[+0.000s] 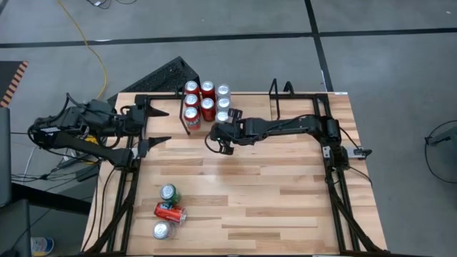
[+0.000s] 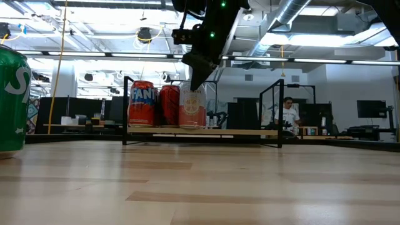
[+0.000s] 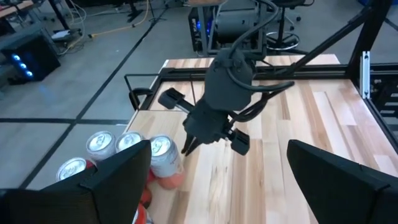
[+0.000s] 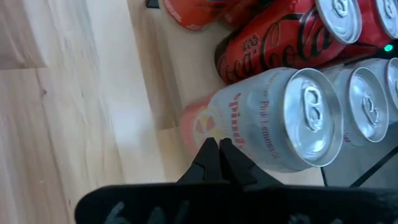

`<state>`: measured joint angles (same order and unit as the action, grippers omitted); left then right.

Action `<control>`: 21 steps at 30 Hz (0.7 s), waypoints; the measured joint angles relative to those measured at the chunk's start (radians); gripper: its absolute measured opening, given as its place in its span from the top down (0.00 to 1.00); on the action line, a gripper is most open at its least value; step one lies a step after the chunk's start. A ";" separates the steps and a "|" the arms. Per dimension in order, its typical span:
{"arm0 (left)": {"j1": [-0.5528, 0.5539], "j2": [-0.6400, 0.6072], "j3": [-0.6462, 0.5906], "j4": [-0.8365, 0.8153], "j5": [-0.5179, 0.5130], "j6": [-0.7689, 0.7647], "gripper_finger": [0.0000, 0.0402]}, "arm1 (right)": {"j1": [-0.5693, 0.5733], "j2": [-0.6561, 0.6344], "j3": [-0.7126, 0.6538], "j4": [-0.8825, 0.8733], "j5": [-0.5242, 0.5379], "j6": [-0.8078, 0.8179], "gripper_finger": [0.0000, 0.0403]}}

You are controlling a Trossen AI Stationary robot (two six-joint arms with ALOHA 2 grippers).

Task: Place canned beverage on shelf
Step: Put the orange white soda can on the shelf and align with the pink white soda cans

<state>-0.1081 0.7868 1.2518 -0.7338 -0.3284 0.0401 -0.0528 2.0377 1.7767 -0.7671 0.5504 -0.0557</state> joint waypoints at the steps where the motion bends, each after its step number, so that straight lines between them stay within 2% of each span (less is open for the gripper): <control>1: 0.000 0.000 0.000 -0.003 0.000 -0.001 0.10 | -0.003 0.000 0.000 0.001 0.000 0.002 1.00; 21: 0.000 0.000 0.000 -0.020 0.000 -0.032 0.10 | -0.034 0.000 0.000 -0.049 0.029 0.003 1.00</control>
<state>-0.1078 0.7872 1.2518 -0.7540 -0.3286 0.0079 -0.0868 2.0377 1.7771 -0.8164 0.5791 -0.0526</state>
